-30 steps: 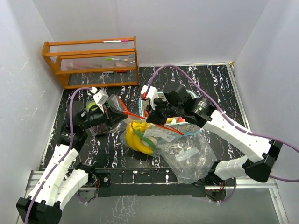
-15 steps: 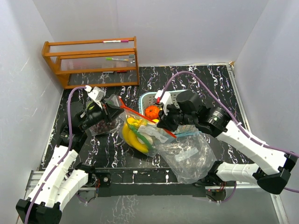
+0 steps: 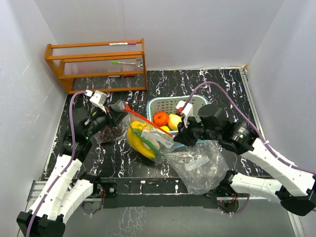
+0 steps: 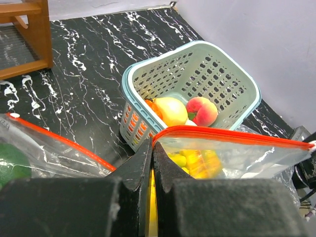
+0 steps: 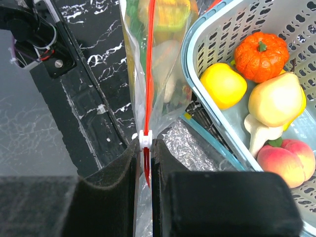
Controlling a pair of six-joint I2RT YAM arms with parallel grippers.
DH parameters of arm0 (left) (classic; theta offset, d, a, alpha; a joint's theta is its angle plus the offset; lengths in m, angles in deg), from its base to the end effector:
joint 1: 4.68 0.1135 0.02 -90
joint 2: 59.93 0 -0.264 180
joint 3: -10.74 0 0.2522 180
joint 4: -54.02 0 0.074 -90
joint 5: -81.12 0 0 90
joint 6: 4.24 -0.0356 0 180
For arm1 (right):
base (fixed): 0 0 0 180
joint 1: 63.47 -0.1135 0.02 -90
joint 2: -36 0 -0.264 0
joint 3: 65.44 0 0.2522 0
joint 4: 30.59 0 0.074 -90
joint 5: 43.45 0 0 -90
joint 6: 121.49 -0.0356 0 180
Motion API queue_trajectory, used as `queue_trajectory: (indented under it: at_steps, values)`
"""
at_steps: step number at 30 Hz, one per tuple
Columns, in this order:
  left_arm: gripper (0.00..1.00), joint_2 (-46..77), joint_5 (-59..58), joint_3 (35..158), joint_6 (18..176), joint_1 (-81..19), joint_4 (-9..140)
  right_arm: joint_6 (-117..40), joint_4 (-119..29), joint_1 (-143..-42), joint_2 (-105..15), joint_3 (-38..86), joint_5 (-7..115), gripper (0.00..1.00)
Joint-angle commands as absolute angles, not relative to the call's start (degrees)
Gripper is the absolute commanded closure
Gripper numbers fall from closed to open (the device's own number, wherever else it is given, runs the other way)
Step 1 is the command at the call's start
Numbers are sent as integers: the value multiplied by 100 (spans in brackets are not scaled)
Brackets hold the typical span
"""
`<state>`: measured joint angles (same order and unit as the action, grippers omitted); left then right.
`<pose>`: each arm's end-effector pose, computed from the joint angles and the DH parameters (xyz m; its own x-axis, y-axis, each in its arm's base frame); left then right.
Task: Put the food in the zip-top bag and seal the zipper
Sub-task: Zip the zipper food storage bag at the center of the board.
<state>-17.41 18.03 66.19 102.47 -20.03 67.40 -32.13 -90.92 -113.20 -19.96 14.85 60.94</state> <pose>0.1664 -0.0624 0.3475 -0.2006 -0.2108 -0.9567 0.6419 0.7094 -0.2909 0.1159 0.1505 0.3724 -0.3896 -0.4432 -0.8073 -0.8647 0.4777 0.1551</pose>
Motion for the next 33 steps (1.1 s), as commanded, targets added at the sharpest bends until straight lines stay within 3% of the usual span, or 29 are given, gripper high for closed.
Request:
queue_trajectory:
  at_steps: [1,20,21,23,24,25,28,33]
  values:
    - [100,-1802,1309,6705,10293,-1937,6401,-3477,-9276,-11292,-1604,1366,5977,92]
    - [100,-1776,1238,6741,10287,-1941,6309,-3498,-9418,-11299,-1749,1472,5723,92]
    - [100,-1774,1239,6757,10291,-1944,6304,-3512,-9378,-11299,-1730,1514,5644,88]
    - [100,-1762,1222,6819,10255,-1944,6327,-3565,-9323,-11293,-1698,1602,5407,42]
    - [100,-1753,1190,6864,10211,-1944,6356,-3593,-9308,-11295,-1699,1653,5313,26]
    - [100,-1737,1140,6919,10147,-1944,6400,-3596,-9305,-11295,-1697,1706,5295,18]
    - [100,-1671,979,7204,9904,-1944,6612,-3592,-9279,-11293,-1695,1910,5282,7]
    - [100,-1503,693,7823,9550,-1942,6858,-3558,-9205,-11295,-1657,2186,5158,2]
